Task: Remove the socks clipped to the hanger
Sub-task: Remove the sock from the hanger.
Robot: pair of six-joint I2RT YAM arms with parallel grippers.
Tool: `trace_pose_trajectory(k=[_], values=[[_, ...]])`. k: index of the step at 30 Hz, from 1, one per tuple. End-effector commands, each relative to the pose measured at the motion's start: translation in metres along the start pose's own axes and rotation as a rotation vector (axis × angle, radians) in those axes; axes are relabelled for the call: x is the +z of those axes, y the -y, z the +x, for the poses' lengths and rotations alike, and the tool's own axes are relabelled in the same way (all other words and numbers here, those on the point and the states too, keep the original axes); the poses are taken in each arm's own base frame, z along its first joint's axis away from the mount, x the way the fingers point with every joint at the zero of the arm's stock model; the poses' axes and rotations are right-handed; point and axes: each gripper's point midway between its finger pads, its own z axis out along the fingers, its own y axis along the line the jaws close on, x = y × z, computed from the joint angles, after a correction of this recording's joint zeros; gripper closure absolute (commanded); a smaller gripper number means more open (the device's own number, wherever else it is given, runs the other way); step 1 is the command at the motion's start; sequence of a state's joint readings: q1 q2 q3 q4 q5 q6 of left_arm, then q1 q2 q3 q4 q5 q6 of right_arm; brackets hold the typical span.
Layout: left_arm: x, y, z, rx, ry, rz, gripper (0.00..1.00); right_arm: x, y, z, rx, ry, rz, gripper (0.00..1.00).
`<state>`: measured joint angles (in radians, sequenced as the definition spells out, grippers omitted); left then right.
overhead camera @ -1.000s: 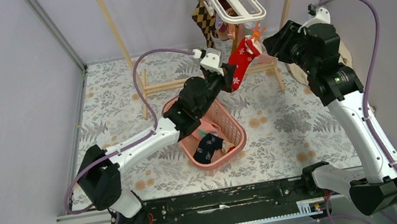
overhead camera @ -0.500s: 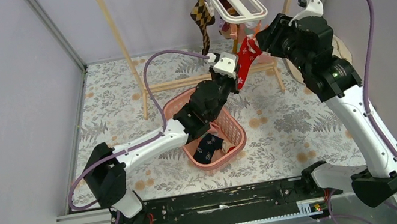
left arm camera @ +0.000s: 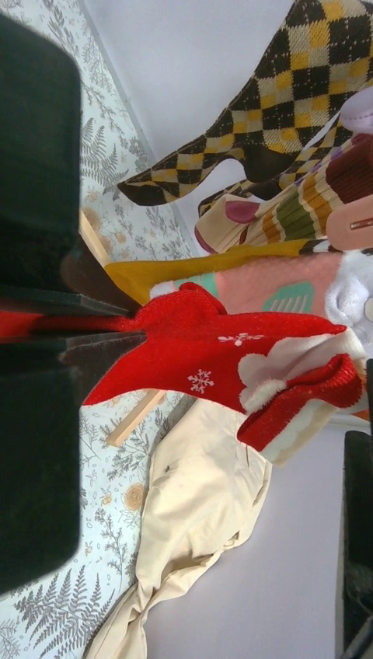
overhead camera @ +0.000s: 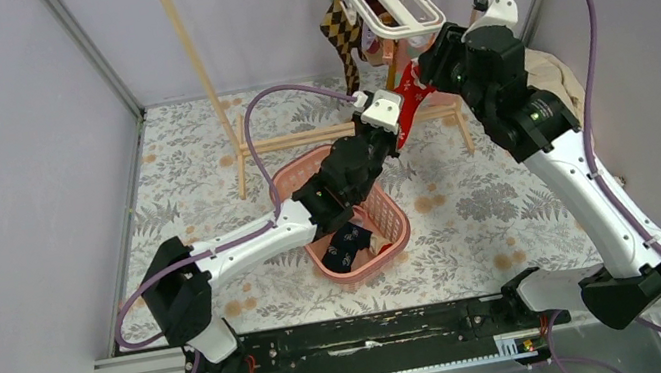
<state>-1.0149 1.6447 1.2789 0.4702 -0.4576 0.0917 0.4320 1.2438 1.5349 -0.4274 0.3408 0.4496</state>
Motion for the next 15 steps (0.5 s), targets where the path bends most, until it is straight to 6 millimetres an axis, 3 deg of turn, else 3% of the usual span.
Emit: trace_pose_trajectory(k=[1, 15], values=[[0.004, -0.004, -0.021, 0.000, 0.064, -0.041, 0.85, -0.014, -0.012, -0.046, 0.024, 0.149, -0.005, 0.49], [0.006, -0.004, -0.015, 0.011, 0.059, -0.045, 0.85, -0.005, -0.025, -0.054, 0.007, 0.166, -0.002, 0.53]])
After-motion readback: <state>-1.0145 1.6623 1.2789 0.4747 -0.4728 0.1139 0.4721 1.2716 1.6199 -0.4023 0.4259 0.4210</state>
